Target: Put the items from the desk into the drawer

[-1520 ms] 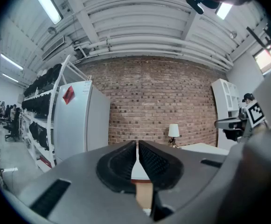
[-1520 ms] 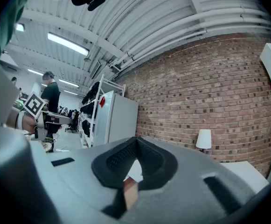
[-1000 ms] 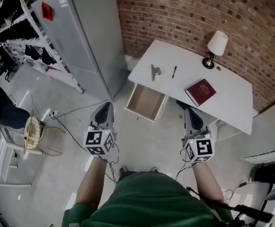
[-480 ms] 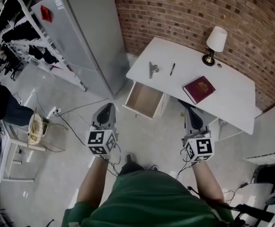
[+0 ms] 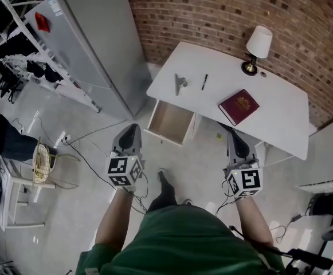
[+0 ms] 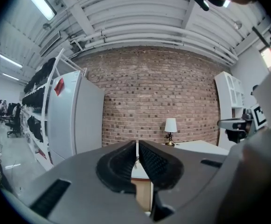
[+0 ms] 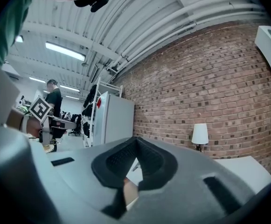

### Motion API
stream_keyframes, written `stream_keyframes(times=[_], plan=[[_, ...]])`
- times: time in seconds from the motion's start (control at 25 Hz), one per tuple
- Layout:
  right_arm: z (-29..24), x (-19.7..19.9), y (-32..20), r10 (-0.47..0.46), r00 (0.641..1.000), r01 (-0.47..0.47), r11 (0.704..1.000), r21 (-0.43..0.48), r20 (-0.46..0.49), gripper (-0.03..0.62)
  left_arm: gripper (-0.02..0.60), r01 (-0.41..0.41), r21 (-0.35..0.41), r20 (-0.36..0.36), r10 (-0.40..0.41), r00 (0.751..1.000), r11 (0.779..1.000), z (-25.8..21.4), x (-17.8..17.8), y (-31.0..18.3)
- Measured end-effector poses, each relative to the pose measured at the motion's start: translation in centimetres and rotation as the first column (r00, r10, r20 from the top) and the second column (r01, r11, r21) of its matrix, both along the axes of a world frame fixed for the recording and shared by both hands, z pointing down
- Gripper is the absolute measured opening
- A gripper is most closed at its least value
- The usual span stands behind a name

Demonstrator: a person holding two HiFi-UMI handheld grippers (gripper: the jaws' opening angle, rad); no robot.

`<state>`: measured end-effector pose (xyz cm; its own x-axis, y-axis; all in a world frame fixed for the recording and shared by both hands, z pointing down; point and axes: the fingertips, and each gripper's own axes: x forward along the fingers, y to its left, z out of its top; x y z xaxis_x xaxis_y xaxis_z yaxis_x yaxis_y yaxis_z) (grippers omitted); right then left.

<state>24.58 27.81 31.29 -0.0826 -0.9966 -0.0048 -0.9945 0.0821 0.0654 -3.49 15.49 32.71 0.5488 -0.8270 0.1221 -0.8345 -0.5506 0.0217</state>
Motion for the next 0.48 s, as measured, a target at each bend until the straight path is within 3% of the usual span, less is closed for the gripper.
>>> stream_keyframes(times=[0.28,0.48], plan=[[1.7,0.5,-5.0,0.012,1.0,-0.012,0.999,-0.05,-0.006,0.003,0.017,-0.008,-0.03,-0.004,0.008,1.0,1.0,2.0,0.2,-5.7],[2.4,0.2,-10.6,0.027,1.0,-0.027,0.998,-0.061,-0.005,0.003,0.017,-0.07,0.026,0.007,0.07,0.998,0.997,1.5,0.9,-11.2]])
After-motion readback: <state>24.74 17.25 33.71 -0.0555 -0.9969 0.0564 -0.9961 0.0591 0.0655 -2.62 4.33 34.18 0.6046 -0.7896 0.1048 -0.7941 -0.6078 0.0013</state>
